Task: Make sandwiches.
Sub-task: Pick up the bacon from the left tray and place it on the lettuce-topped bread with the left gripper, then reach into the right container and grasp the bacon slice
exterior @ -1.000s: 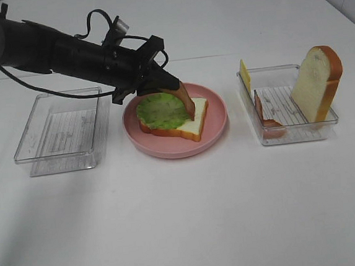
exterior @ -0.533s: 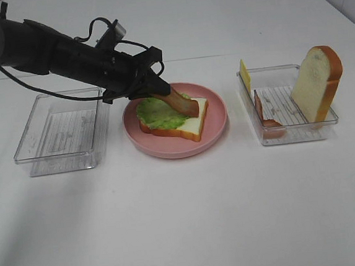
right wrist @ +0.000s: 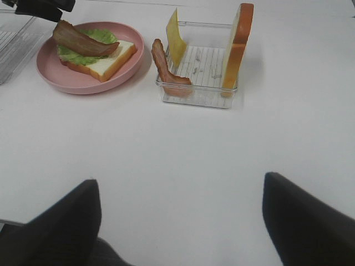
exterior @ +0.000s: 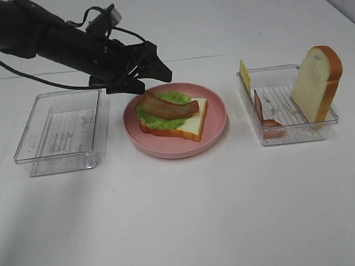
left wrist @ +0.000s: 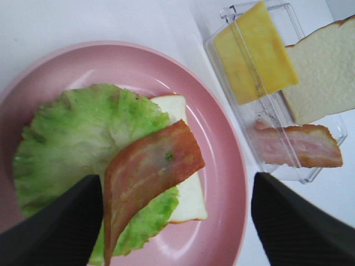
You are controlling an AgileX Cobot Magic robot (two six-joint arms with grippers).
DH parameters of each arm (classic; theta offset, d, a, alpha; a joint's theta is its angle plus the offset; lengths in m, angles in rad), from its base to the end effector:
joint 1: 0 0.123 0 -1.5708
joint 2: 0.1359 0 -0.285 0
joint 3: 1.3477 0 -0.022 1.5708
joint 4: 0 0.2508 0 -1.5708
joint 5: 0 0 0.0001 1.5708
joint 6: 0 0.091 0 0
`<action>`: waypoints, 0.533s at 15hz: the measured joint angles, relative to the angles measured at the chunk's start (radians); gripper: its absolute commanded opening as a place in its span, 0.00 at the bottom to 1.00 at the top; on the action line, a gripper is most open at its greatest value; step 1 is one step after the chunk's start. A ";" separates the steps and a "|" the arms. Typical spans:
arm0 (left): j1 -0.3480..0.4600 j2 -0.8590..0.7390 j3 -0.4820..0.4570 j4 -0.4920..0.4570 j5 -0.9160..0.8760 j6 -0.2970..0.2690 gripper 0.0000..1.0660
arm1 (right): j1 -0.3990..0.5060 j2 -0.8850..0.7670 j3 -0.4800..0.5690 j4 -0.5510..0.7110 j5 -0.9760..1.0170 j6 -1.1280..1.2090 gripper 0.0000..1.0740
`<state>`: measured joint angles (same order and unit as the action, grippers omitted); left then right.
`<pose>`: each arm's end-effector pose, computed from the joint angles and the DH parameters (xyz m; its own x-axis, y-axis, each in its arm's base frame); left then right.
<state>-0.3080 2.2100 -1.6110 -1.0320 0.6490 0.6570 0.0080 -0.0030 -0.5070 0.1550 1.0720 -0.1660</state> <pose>0.4414 -0.1900 0.1628 -0.8625 0.0350 -0.5049 0.3558 0.7514 -0.5557 -0.0072 0.0123 0.2791 -0.4390 -0.0939 -0.8936 -0.1696 0.9853 -0.0203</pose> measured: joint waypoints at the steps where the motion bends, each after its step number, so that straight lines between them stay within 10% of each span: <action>1: 0.000 -0.023 -0.002 0.068 -0.005 -0.029 0.68 | 0.000 0.000 0.000 0.000 0.000 0.000 0.71; 8: 0.000 -0.322 -0.004 0.836 0.138 -0.492 0.68 | 0.000 0.000 0.000 -0.008 0.000 0.000 0.71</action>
<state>-0.3080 1.8880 -1.6150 -0.1960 0.7870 0.1650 0.0080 -0.0030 -0.5070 0.1470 1.0720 -0.1660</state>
